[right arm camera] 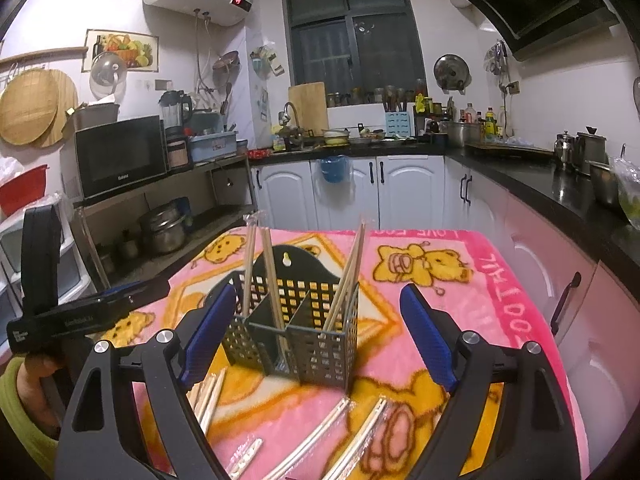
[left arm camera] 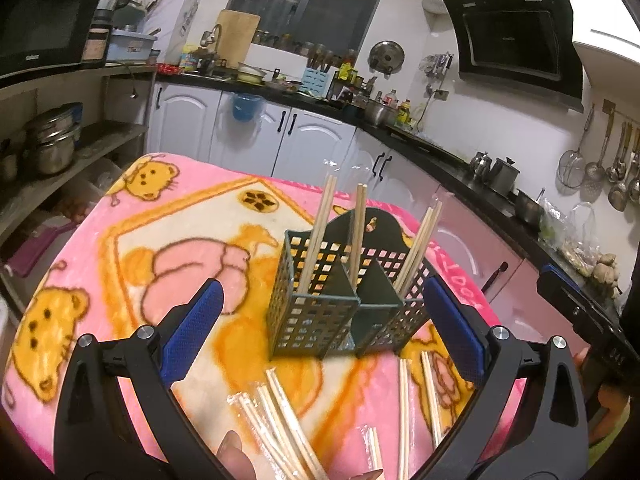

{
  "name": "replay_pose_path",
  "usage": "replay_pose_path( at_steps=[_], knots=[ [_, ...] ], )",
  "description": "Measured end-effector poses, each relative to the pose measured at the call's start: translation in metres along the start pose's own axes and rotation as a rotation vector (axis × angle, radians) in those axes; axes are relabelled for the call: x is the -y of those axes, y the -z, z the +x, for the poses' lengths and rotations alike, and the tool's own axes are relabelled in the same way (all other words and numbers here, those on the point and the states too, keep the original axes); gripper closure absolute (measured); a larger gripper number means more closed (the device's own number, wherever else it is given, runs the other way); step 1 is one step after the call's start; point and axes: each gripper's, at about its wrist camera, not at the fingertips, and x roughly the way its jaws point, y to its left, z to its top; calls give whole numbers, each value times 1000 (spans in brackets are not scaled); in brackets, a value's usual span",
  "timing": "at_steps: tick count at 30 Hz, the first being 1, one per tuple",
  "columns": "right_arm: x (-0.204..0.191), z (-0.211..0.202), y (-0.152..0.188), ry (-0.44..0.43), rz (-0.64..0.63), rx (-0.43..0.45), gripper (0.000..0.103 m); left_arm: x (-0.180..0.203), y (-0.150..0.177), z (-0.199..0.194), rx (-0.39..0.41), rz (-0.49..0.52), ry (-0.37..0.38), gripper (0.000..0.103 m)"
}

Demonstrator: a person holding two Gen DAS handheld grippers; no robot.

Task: Organize utensils
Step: 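Withdraw both open tools from the caddy toward the wrapped chopsticks on the blanket, then lower the left tool onto a wrapped chopstick pair and close it while the right tool grasps another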

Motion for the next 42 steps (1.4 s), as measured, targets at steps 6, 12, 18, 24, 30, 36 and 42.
replay_pose_path(
  at_steps=[6, 12, 18, 24, 30, 36, 42],
  knots=[
    [-7, 1, 11, -13, -17, -40, 21, -9, 11, -3, -22, -10, -21, 11],
    [-13, 4, 21, -33, -21, -69, 21, -17, 19, -6, -40, -13, -48, 11],
    [-20, 6, 31, -50, -33, -100, 21, -21, 25, -11, -52, -15, -62, 11],
    [-27, 9, 42, -68, -48, -134, 21, -20, 32, -13, -64, -1, -77, 11],
    [-35, 14, 57, -88, -62, -174, 21, -23, 41, -14, -81, 5, -89, 11],
    [-41, 21, 69, -106, -68, -214, 21, -29, 50, -13, -106, 7, -113, 11],
    [-48, 28, 79, -136, -69, -261, 21, -38, 61, -9, -144, -7, -126, 11]
  ],
)
